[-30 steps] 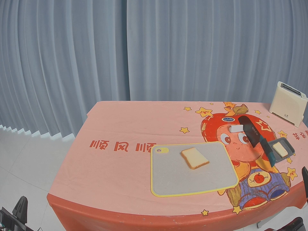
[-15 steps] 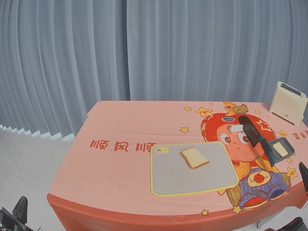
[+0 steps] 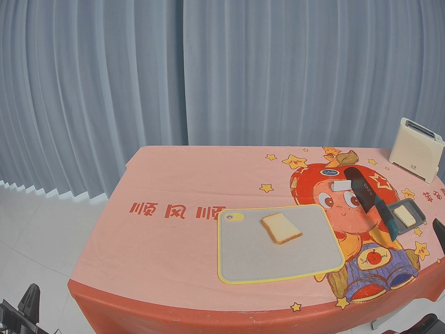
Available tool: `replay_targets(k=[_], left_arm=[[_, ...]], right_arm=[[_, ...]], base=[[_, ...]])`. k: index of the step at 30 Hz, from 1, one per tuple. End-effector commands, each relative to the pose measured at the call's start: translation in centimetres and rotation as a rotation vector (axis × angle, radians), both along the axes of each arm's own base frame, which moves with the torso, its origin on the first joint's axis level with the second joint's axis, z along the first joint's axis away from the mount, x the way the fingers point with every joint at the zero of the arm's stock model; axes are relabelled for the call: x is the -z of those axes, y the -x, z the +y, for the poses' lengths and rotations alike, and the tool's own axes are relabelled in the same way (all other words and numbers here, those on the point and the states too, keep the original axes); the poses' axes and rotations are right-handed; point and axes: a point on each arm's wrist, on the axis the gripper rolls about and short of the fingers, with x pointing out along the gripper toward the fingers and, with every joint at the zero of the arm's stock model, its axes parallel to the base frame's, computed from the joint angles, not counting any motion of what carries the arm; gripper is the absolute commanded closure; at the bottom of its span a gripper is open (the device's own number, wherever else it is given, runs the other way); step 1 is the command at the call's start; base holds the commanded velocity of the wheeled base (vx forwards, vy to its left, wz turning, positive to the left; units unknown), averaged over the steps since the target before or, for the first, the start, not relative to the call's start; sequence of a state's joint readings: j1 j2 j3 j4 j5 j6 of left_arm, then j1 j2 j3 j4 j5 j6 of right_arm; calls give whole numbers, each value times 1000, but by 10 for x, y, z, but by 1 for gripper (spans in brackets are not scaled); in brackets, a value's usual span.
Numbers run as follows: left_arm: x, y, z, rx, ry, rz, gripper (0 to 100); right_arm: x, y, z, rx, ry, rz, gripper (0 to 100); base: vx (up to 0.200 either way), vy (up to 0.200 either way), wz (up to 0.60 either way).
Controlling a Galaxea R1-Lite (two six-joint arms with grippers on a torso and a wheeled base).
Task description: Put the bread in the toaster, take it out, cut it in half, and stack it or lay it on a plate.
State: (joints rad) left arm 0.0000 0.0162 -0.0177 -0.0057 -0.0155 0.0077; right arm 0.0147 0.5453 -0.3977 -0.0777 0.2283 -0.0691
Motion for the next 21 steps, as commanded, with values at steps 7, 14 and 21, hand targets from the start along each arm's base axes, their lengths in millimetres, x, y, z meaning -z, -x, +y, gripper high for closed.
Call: replay_targets(k=[7,14,21], left_arm=[[5,-1,0,0,0,9,100],[5,-1,0,0,0,9,100],[5,-1,0,0,0,9,100]], right_arm=[[-11,-20,3,-51,12,53,0],[-7,-29,9,-157,95,83,0],[-22,-46,17,-224,113,86,0]], base=[[0,0,0],[0,0,0],[0,0,0]])
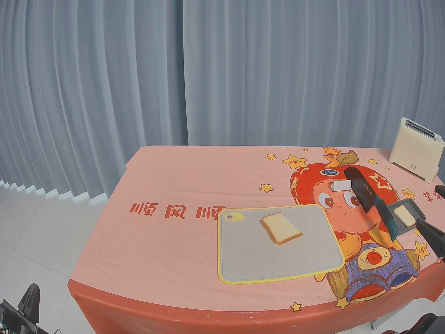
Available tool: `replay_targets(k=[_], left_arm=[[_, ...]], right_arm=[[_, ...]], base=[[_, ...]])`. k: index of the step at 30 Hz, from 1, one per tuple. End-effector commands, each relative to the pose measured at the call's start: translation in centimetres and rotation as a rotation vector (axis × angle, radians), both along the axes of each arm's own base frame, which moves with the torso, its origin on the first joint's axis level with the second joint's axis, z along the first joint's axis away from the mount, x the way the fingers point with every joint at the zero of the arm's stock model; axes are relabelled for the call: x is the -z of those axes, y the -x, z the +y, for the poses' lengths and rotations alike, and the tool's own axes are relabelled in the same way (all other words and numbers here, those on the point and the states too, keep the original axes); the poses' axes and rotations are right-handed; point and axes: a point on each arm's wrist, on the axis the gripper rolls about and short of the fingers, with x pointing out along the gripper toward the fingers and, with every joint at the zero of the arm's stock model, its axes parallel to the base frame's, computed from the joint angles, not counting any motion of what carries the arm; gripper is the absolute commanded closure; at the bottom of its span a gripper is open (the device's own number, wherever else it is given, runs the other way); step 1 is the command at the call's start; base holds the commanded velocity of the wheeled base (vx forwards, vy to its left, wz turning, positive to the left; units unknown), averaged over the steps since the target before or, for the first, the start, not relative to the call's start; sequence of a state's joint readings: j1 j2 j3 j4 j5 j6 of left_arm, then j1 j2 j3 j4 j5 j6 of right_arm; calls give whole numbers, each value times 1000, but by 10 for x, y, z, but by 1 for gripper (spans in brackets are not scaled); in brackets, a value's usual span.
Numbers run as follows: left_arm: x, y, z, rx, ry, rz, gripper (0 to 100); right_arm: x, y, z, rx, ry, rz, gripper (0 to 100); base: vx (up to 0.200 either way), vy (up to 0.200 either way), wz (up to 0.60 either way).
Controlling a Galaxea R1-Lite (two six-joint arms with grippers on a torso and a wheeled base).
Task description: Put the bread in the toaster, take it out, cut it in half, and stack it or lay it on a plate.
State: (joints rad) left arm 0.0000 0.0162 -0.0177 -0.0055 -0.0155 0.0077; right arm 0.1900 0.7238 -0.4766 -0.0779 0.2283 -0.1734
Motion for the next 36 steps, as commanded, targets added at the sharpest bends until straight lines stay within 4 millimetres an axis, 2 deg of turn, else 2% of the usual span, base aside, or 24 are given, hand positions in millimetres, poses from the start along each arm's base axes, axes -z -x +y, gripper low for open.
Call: replay_targets(k=[1,10,14,18,24,36], left_arm=[[5,-1,0,0,0,9,100],[5,-1,0,0,0,9,100],[5,-1,0,0,0,9,100],[5,-1,0,0,0,9,100],[5,-1,0,0,0,9,100],[5,-1,0,0,0,9,100]], right_arm=[[-10,-17,7,-42,7,27,0],[-24,-52,28,-145,3,61,0],[-22,-66,42,-183,-66,45,0],[-21,-75,46,-163,-156,56,0],[-28,-79,47,-148,-184,39,0],[-24,-93,52,-90,-165,71,0]], base=[[0,0,0],[0,0,0],[0,0,0],[0,0,0],[0,0,0],[0,0,0]])
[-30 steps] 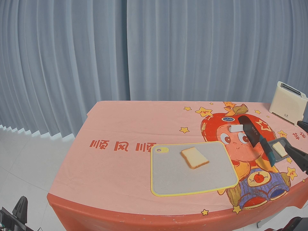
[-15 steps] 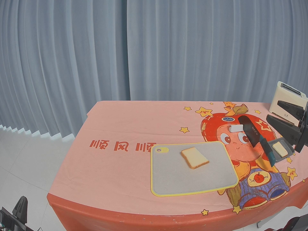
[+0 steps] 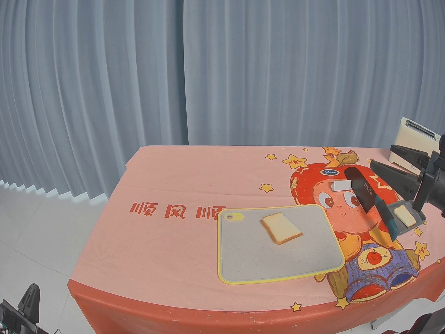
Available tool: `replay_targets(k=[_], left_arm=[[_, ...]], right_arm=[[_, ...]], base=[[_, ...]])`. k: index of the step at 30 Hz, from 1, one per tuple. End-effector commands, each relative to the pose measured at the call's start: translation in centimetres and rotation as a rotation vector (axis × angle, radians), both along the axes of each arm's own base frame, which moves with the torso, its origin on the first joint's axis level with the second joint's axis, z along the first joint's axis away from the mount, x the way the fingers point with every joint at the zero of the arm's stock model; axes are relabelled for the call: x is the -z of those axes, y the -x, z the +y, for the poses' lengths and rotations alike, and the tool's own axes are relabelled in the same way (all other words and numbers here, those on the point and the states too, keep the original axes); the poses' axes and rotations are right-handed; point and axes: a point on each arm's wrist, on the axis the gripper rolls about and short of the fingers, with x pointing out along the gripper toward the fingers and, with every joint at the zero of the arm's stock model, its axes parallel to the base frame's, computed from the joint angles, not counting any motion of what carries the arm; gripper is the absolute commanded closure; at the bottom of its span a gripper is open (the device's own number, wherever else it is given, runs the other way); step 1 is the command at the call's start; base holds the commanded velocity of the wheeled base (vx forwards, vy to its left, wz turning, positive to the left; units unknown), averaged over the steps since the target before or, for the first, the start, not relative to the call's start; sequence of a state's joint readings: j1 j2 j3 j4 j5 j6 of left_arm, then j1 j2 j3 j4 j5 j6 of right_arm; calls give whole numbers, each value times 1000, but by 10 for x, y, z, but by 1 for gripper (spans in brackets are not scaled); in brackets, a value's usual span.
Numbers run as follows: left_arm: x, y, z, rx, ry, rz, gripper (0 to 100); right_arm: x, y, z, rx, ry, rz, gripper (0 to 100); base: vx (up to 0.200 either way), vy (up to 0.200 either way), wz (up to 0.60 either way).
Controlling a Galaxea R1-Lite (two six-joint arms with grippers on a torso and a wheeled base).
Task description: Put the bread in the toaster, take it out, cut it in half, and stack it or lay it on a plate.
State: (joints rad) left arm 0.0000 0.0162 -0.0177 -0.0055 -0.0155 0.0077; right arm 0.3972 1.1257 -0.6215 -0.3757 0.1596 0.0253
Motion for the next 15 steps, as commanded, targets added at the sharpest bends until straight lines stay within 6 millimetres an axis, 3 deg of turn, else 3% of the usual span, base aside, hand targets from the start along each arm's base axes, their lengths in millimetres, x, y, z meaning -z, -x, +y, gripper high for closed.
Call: replay_targets(k=[1,7,15], left_arm=[[5,-1,0,0,0,10,100],[5,-1,0,0,0,9,100],[5,-1,0,0,0,10,100]], right_arm=[[4,-8,5,26,14,26,0],[4,-22,11,39,3,60,0],[4,-22,19,71,-8,74,0]], base=[[0,0,0],[0,0,0],[0,0,0]])
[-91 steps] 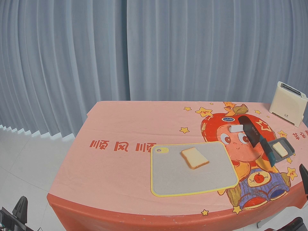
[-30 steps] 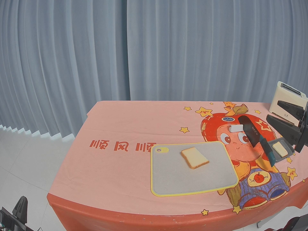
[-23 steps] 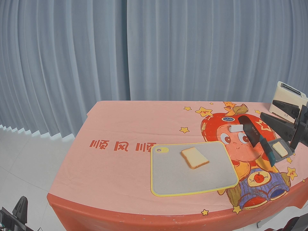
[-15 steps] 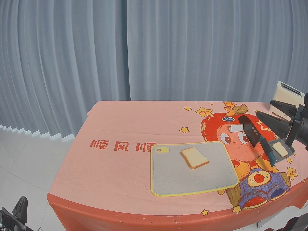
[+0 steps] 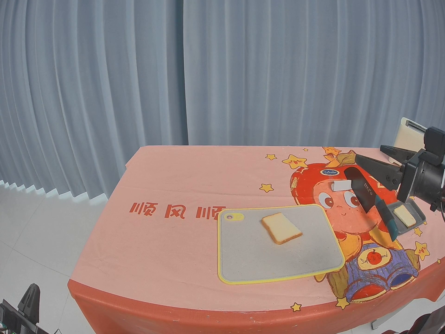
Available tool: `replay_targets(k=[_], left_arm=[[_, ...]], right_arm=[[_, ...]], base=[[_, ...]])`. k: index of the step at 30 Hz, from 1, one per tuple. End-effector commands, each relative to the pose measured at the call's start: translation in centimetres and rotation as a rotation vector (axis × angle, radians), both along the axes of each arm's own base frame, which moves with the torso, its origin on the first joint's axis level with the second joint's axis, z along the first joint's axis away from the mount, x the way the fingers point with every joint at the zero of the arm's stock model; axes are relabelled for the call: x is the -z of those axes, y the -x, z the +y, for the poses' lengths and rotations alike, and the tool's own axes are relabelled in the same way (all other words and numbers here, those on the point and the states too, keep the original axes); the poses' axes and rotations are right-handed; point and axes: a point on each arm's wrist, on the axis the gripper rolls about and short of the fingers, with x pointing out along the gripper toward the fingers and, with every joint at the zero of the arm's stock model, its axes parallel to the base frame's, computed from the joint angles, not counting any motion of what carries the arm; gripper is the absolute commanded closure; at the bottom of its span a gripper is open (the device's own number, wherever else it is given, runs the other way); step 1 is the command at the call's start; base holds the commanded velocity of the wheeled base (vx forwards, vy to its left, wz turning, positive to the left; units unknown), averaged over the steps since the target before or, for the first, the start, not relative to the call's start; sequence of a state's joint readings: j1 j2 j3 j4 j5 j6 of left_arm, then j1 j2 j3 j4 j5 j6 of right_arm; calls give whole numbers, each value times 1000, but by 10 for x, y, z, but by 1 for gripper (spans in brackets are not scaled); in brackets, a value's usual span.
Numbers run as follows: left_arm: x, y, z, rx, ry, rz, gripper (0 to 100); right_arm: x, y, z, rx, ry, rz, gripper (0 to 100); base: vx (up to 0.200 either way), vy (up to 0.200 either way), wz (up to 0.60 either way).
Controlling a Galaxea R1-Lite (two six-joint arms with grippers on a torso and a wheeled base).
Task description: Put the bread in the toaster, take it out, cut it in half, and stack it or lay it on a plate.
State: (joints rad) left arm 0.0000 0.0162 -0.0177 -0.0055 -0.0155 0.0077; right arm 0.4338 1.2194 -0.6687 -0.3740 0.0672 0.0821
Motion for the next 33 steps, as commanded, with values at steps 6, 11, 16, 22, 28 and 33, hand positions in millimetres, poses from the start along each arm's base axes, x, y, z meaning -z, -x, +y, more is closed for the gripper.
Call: replay_targets(k=[6,11,16,22,28,33], left_arm=[[5,-1,0,0,0,10,100],[5,-1,0,0,0,9,100],[5,-1,0,0,0,10,100],[5,-1,0,0,0,9,100],[5,-1,0,0,0,10,100],[5,-1,0,0,0,9,100]], right_arm=[[3,-7,21,38,38,16,0],[-4,-25,36,40,47,14,0],[21,-37,56,-3,97,94,0],[47,-42,75,-52,158,173,0],[58,-46,78,-53,184,205,0],[64,-47,82,-62,197,224,0]], base=[[0,0,0],[0,0,0],[0,0,0],[0,0,0],[0,0,0],[0,0,0]])
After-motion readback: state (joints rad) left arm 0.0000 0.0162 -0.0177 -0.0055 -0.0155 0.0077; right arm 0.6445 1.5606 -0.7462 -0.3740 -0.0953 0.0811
